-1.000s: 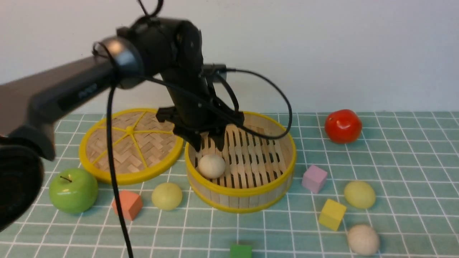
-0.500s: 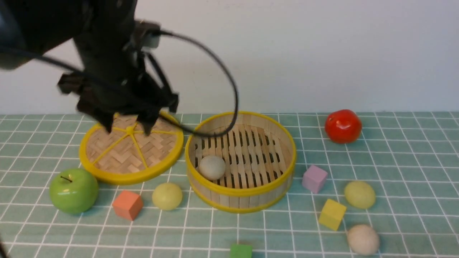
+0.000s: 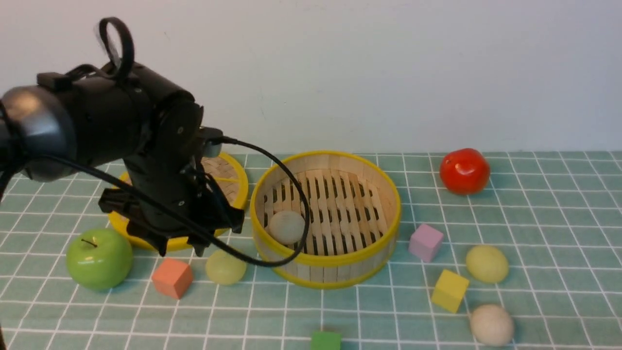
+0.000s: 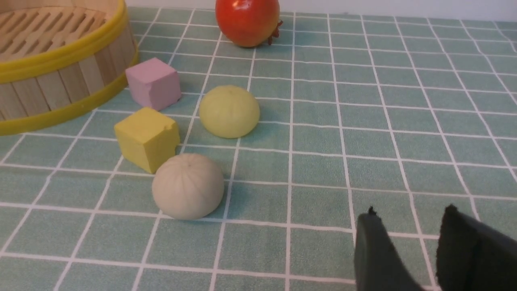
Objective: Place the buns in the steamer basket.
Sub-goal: Use the left arm to grab a steamed stuffed bun
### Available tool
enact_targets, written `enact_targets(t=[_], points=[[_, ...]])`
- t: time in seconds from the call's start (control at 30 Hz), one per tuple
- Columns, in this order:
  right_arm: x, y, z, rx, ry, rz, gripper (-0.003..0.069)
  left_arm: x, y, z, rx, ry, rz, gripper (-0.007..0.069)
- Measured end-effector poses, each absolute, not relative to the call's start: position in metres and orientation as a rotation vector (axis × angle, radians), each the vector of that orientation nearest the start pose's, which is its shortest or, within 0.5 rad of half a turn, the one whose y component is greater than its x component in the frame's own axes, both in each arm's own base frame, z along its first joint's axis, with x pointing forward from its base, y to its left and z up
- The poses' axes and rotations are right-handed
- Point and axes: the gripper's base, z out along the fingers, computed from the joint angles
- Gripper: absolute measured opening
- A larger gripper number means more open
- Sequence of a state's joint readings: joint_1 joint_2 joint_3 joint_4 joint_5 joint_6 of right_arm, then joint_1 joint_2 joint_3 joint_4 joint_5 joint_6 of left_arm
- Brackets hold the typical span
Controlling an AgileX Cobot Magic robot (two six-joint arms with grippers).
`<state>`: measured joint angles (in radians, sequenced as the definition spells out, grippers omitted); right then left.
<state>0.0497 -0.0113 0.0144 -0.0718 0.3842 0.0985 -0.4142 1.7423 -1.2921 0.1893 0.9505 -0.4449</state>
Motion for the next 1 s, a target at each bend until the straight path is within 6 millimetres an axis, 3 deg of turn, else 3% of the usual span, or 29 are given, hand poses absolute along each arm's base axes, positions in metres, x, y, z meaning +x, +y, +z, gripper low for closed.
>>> enact_targets(t=[0.27, 0.73, 0.97, 1.0], points=[[0.052, 0.0, 0.174, 0.002, 1.87, 0.031, 0.024, 0.341, -0.136, 0.225, 0.124, 2.816, -0.126, 0.0381], [0.052, 0.0, 0.174, 0.002, 1.87, 0.031, 0.024, 0.365, -0.148, 0.192, 0.129, 2.817, -0.142, 0.0368], [0.052, 0.0, 0.174, 0.002, 1.87, 0.031, 0.024, 0.367, -0.149, 0.179, 0.13, 2.847, -0.129, 0.0259], [0.052, 0.0, 0.174, 0.002, 1.87, 0.031, 0.024, 0.367, -0.149, 0.179, 0.13, 2.847, -0.129, 0.0205]])
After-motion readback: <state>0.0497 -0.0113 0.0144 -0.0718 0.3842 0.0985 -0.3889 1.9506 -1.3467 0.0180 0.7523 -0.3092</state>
